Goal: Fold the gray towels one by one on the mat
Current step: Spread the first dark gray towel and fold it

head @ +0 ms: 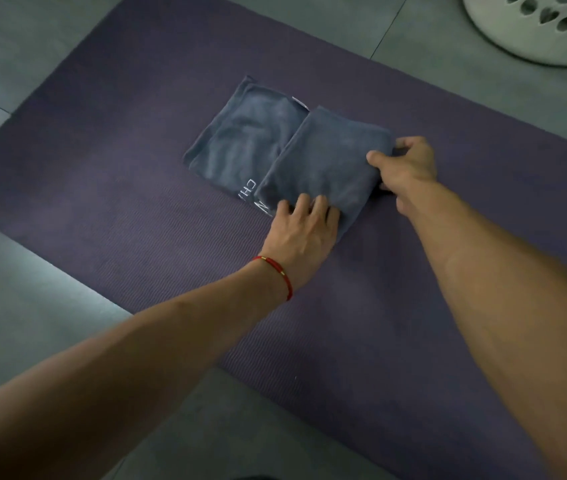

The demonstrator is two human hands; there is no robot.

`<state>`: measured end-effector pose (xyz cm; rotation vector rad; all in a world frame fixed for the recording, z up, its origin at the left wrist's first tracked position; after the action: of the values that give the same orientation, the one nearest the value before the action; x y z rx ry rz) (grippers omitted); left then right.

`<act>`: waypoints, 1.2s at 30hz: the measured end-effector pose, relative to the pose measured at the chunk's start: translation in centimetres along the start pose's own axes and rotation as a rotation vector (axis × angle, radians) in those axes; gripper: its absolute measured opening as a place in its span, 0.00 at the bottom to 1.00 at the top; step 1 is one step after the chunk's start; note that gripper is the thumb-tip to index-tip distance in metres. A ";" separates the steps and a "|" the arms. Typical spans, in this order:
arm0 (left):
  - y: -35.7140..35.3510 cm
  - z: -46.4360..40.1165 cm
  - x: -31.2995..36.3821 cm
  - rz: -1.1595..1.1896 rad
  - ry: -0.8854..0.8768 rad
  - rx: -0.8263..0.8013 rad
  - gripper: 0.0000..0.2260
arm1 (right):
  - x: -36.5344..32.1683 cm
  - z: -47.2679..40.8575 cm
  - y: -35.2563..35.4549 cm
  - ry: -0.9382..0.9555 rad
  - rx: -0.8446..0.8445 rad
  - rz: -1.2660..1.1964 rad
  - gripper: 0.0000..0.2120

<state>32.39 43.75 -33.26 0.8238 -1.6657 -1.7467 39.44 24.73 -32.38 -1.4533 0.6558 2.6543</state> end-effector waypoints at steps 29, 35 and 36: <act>4.1 5.8 -7.6 1.862 0.677 -0.087 0.10 | -5.8 5.5 0.3 0.268 -0.194 0.279 0.18; 1.1 6.0 -8.8 1.945 0.910 -0.080 0.24 | -1.7 5.3 -2.9 0.112 -0.224 0.614 0.30; 1.2 6.2 -8.3 1.938 0.901 -0.069 0.30 | -1.3 5.4 -2.9 0.137 -0.180 0.581 0.29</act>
<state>32.92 54.02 -31.53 -0.2365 -0.8687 0.0269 36.55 29.62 -29.76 -1.7217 1.0088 3.1246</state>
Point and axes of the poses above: each hand's wrist, its own z-axis away from the middle knuckle, its own y-axis out of the back of the hand, x = y × z, the point moved 2 cm from there along -z, towards the middle knuckle, and after that the axes turned 14 degrees about -x, right-handed, at the moved point
